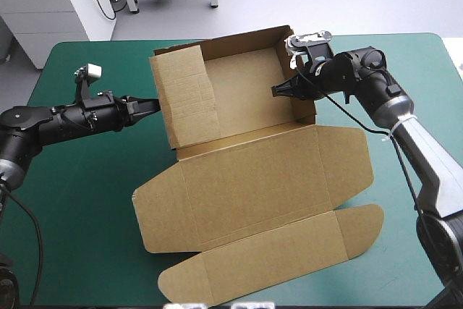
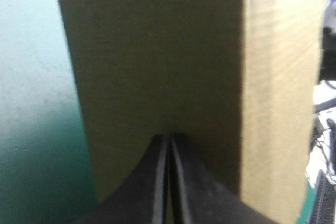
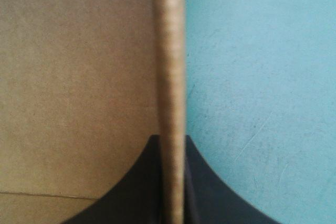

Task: Fold the box

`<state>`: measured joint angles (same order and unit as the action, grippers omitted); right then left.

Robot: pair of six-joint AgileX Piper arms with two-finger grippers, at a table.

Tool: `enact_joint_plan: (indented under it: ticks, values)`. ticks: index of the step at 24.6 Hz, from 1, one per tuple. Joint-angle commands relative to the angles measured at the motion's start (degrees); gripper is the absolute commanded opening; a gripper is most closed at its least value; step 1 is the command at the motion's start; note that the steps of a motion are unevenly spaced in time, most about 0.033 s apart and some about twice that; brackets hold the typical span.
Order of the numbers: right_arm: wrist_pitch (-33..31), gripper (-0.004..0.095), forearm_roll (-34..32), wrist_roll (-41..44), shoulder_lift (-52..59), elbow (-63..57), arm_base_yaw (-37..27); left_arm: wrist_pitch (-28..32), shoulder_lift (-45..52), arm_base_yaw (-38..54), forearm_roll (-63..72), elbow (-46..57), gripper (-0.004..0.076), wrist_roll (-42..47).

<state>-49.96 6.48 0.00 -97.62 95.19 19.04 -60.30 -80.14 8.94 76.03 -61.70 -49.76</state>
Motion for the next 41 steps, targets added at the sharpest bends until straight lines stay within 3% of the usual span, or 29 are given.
enact_joint_plan:
  ticks: [1,6,9,10,12,13,18,23,26,28,32,37,41]
  values:
    - [3.68,-0.0017,0.76,1.66,3.25,2.16,0.0,-5.71,1.85,-0.21,11.5,-1.52,-0.0006,-3.18]
    - [5.8,-0.0018,2.01,3.13,3.25,2.16,0.0,-8.77,1.85,-0.34,11.51,-1.52,0.0037,-4.55]
    - [6.15,-0.0018,2.01,3.13,3.25,2.16,0.11,-8.66,1.85,-0.34,11.51,-1.52,0.0279,-4.83]
    - [6.15,-0.0018,2.01,3.39,3.25,2.16,0.11,-8.54,1.85,-0.34,11.51,-1.52,0.0411,-5.66]
    - [6.41,-0.0018,2.45,3.37,3.25,2.16,0.11,-8.13,1.85,-0.34,12.02,-1.52,0.0537,-5.66]
    - [6.52,-0.0018,2.45,3.37,3.25,2.16,0.11,-8.13,1.85,-0.34,12.34,-1.52,0.054,-5.66]
    - [7.23,-0.0018,3.21,3.37,3.15,2.16,0.11,-10.23,1.85,-0.55,13.72,-1.52,0.0529,-6.3]
    - [7.4,-0.0018,3.21,3.11,3.15,2.16,0.11,-13.81,2.2,-0.55,23.23,-1.78,0.0517,-8.75]
    - [7.07,-0.0018,3.3,2.49,3.15,2.16,0.11,-13.81,2.79,-0.55,24.57,-4.39,0.0379,-10.21]
    - [7.07,-0.0018,3.3,2.49,3.15,2.16,0.11,-13.81,2.99,-0.55,22.45,-7.8,0.0234,-10.26]
    - [6.94,-0.0018,3.3,2.49,3.15,2.16,0.11,-13.51,2.99,-0.55,10.83,-17.6,-0.0007,-10.06]
    - [6.62,-0.0018,3.44,2.49,3.15,2.16,0.11,-12.63,2.99,-0.43,-8.33,-29.49,-0.0008,-0.89]
    - [6.57,-0.0018,2.79,2.49,3.15,2.16,-0.15,-7.93,4.15,-0.33,-29.02,-36.66,-0.0008,10.2]
